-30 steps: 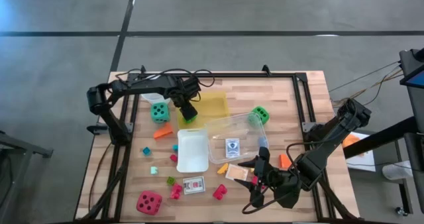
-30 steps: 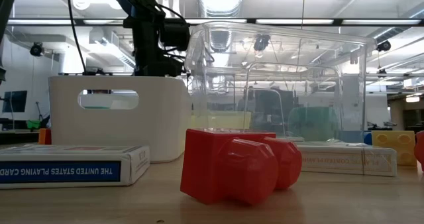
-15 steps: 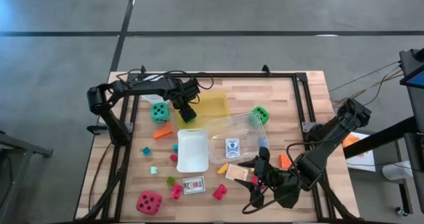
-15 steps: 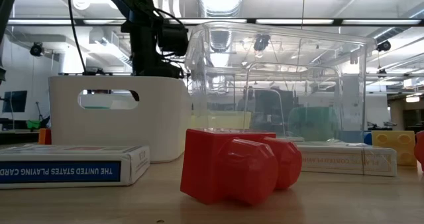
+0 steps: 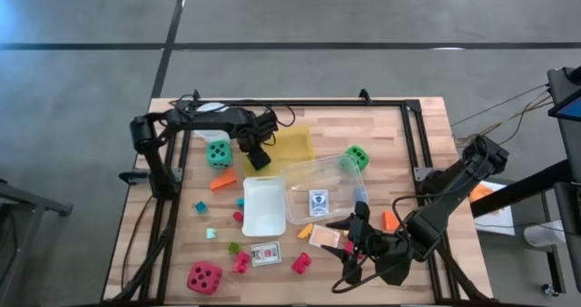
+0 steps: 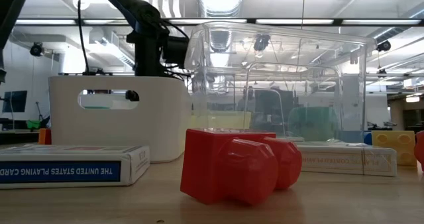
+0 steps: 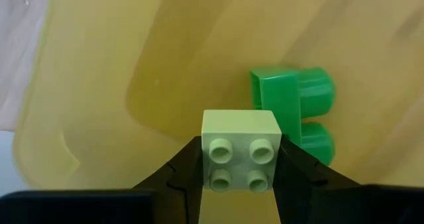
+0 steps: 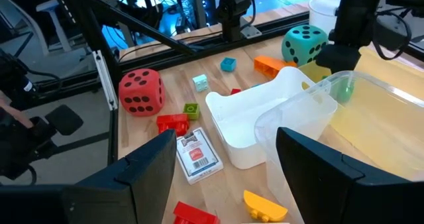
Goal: Pick & Place Toys
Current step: Put the light green game piece into the yellow bin
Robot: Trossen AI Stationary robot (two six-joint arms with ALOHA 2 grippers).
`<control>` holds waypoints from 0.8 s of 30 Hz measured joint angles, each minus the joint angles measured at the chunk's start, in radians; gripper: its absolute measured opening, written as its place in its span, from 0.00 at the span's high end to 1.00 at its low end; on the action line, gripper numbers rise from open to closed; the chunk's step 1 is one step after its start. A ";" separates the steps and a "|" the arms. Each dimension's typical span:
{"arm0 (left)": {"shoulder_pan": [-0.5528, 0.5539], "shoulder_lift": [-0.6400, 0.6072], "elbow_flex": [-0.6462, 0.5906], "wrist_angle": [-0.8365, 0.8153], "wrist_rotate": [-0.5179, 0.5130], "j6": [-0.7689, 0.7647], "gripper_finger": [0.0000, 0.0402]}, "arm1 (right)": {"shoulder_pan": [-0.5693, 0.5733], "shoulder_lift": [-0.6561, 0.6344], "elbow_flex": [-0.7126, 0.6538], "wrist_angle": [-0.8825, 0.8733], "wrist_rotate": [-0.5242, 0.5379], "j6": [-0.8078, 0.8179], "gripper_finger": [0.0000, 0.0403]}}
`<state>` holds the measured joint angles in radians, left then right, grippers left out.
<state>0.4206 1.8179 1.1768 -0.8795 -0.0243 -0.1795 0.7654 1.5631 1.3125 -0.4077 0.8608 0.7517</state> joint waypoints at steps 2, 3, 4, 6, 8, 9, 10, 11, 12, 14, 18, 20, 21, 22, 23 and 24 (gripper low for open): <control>0.000 -0.002 0.000 0.001 0.000 0.000 0.69 | 0.000 0.000 0.000 0.000 0.000 0.000 0.36; 0.000 -0.005 -0.001 0.002 0.000 -0.001 0.69 | 0.000 0.000 0.000 0.000 0.000 0.000 0.36; 0.000 -0.007 -0.002 0.002 0.000 0.000 0.69 | 0.000 0.000 0.000 0.000 0.000 0.000 0.36; 0.000 -0.010 -0.003 0.002 0.000 0.000 0.69 | 0.000 0.000 0.000 0.000 0.000 0.000 0.36; 0.000 -0.010 -0.003 0.002 0.000 -0.001 0.69 | 0.000 0.000 0.000 0.000 0.000 0.000 0.36; 0.000 -0.010 -0.003 0.002 0.000 -0.001 0.69 | 0.000 0.000 0.000 0.000 0.000 0.000 0.36; 0.000 -0.010 -0.003 0.002 0.000 -0.001 0.69 | 0.000 0.000 0.000 0.000 0.000 0.000 0.36; 0.000 -0.010 -0.003 0.001 0.000 -0.001 0.69 | 0.000 0.000 0.000 0.000 0.000 0.000 0.36; 0.000 -0.010 -0.003 0.001 0.000 -0.001 0.69 | 0.000 0.000 0.000 0.000 0.000 0.000 0.36; 0.000 -0.010 -0.003 0.001 0.000 -0.001 0.69 | 0.000 0.000 0.000 0.000 0.000 0.000 0.36; 0.000 -0.010 -0.004 0.001 0.002 -0.004 0.59 | 0.000 0.000 0.000 0.000 0.000 0.000 0.36; 0.000 -0.010 -0.002 0.000 0.000 -0.004 0.50 | 0.000 0.000 0.000 0.000 0.000 0.000 0.36; 0.000 -0.010 -0.002 -0.002 -0.001 -0.004 0.46 | 0.000 0.000 0.000 0.001 0.000 0.000 0.36; 0.000 -0.010 0.000 -0.004 -0.002 -0.010 0.43 | 0.000 0.000 0.000 0.001 0.000 0.000 0.36; 0.000 -0.010 0.001 -0.006 -0.002 -0.012 0.39 | 0.000 0.000 0.000 0.000 0.000 0.000 0.36; 0.000 -0.010 0.002 -0.005 -0.002 -0.015 0.35 | 0.000 0.000 0.000 0.001 0.000 0.000 0.36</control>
<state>0.4206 1.8080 1.1785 -0.8849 -0.0261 -0.1950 0.7657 1.5631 1.3125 -0.4068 0.8608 0.7517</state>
